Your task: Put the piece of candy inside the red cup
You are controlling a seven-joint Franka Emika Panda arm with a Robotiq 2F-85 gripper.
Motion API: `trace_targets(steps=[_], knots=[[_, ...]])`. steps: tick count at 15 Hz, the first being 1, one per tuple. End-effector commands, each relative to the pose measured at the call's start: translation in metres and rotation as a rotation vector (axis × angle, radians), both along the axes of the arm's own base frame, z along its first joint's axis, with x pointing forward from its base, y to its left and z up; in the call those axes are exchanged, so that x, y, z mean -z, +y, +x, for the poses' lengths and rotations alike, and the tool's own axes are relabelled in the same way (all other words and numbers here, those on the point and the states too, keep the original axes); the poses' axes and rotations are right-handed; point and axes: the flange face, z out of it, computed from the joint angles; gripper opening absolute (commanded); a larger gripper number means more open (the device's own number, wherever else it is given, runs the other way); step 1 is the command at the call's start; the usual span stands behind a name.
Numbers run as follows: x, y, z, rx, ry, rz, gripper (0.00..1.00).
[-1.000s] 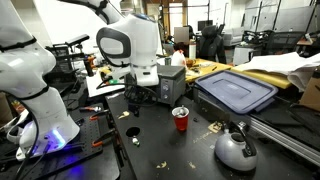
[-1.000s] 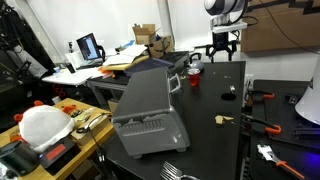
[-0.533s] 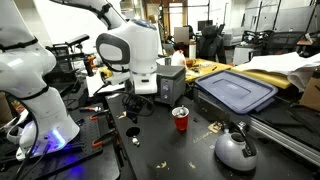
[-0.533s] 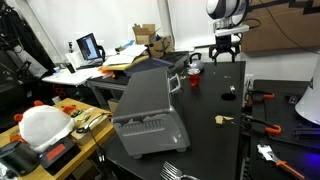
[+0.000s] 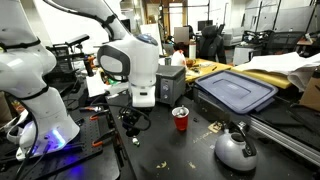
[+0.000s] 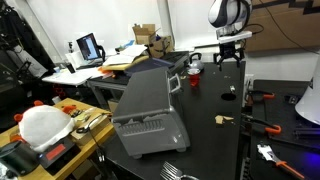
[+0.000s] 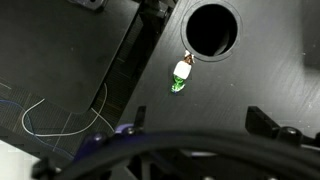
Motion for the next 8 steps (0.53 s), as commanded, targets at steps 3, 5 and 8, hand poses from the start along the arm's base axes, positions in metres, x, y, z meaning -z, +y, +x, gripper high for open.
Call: trace_targets(steps=[3,5,8], knots=[[0.03,-0.001,-0.026,-0.001,0.058,0.016,1.0],[0.042,0.003,-0.034,0.004,0.093,0.047,1.0],[0.06,0.012,-0.043,-0.007,0.135,0.088,1.0]])
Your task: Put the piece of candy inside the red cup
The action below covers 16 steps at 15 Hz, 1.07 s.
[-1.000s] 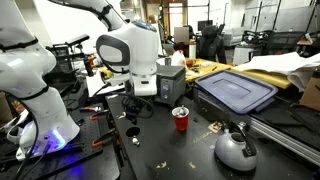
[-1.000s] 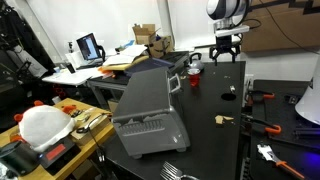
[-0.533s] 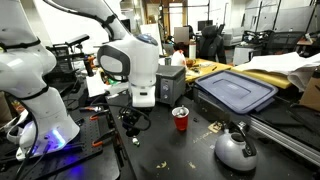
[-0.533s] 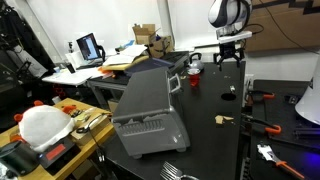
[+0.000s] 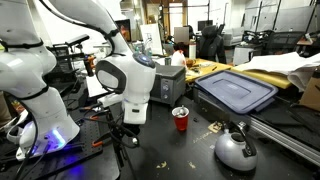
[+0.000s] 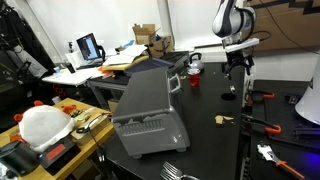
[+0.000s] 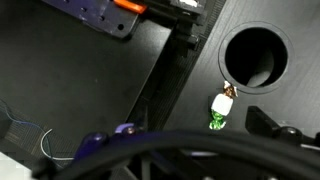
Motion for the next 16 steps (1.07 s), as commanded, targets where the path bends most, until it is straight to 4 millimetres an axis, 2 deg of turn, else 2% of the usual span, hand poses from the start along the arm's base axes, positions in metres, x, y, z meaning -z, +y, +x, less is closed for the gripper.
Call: trace_targets(steps=[1,5,10,16], knots=[[0.017,0.009,-0.012,-0.022,0.02,0.049,1.0],[0.027,0.015,-0.01,-0.043,0.013,0.092,1.0],[0.031,0.019,0.002,-0.052,-0.026,0.123,1.0],[0.034,0.005,0.026,0.017,-0.084,0.128,1.0]])
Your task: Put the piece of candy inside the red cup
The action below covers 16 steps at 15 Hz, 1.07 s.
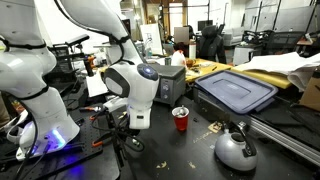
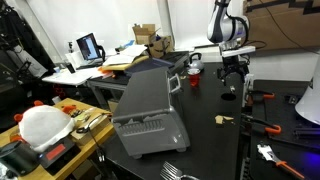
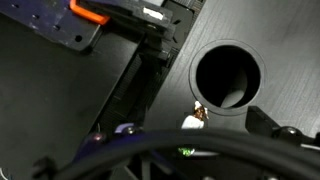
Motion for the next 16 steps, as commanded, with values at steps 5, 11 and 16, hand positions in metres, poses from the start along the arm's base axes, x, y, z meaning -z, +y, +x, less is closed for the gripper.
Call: trace_targets(steps=[5,11,16], knots=[[0.015,-0.024,0.025,0.084,-0.04,0.01,1.0],[0.029,-0.038,0.023,0.123,-0.013,0.007,1.0],[0.034,-0.038,0.009,0.156,0.028,0.045,1.0]])
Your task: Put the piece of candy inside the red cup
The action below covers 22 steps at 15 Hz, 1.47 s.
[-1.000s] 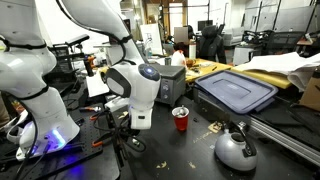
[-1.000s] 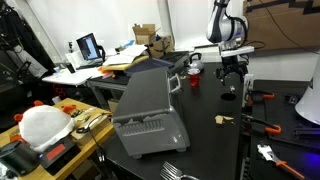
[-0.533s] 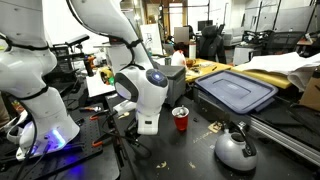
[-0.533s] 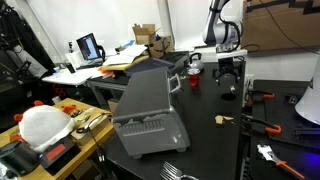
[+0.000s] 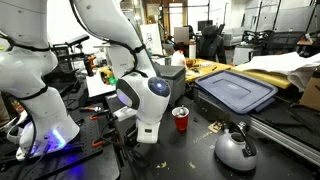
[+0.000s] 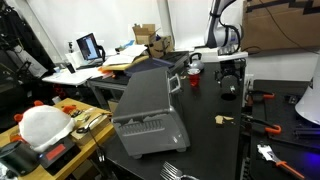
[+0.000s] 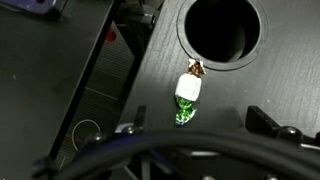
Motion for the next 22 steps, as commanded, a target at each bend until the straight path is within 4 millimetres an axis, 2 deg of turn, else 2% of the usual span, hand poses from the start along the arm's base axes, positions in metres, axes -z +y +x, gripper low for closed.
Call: trace_targets(steps=[1,6,7,8,9,18,22], knots=[[0.001,0.0,-0.01,0.03,0.021,0.055,1.0],[0.002,0.0,-0.018,0.051,0.044,0.124,0.98],[0.003,0.001,-0.018,0.053,0.045,0.131,0.74],[0.003,0.002,-0.018,0.052,0.046,0.136,0.74],[0.004,0.003,-0.018,0.051,0.048,0.138,0.69],[0.004,0.008,-0.014,0.037,0.049,0.143,0.02],[-0.009,0.014,-0.012,0.032,0.042,0.147,0.06]])
